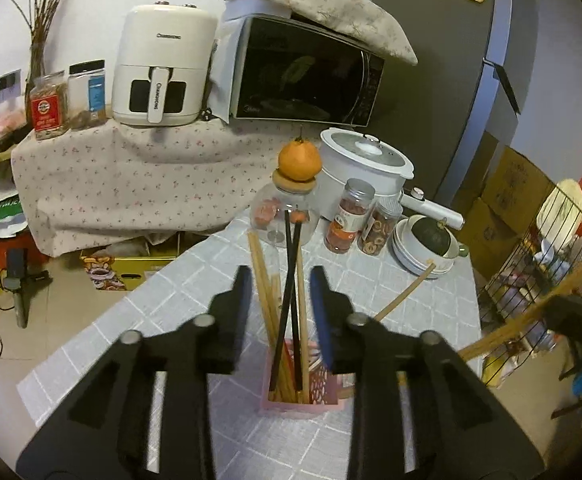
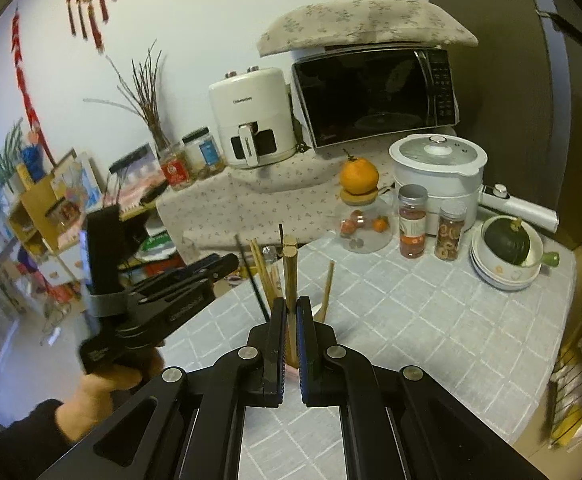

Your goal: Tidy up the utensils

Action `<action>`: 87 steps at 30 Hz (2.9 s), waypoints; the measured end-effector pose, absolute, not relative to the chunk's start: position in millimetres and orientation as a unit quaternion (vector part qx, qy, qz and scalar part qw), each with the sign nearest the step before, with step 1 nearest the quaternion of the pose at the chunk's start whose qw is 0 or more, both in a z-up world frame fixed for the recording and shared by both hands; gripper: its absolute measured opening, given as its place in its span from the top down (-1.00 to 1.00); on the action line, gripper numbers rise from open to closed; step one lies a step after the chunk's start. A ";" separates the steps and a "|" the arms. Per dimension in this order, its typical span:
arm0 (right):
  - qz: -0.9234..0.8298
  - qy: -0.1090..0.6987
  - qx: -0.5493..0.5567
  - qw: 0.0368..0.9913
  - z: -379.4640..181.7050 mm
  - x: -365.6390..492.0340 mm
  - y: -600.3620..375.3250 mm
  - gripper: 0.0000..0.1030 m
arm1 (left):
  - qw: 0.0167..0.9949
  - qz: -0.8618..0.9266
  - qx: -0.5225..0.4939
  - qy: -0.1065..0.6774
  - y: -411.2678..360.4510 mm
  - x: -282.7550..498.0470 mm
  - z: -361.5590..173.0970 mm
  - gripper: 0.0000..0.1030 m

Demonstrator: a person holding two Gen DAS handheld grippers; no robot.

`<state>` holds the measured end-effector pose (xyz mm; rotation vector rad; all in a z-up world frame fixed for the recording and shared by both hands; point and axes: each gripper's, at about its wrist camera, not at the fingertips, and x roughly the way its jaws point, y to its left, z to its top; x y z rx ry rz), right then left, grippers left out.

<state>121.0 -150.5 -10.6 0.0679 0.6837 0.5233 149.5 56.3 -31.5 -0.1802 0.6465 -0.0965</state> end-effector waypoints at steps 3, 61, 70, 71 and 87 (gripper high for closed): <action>0.242 0.347 0.003 0.906 -14.0 129.2 -131.6 0.91 | 0.940 -0.043 -0.095 0.325 64.0 143.0 -26.7 0.13; 0.097 0.314 0.002 0.945 -4.6 35.0 -201.0 -0.98 | 0.939 0.015 -0.023 0.341 12.9 25.8 12.2 -0.99; 0.096 0.313 0.002 0.945 -6.7 36.7 -201.2 -0.98 | 0.939 0.013 -0.023 0.344 9.0 21.0 10.7 -0.98; 0.097 0.314 0.002 0.945 -6.8 37.2 -201.2 -0.98 | 0.939 0.013 -0.023 0.344 9.0 21.1 10.7 -0.98; 0.097 0.312 0.000 0.945 -7.2 37.5 -199.0 -0.98 | 0.939 0.014 -0.024 0.342 10.4 19.4 12.0 -0.99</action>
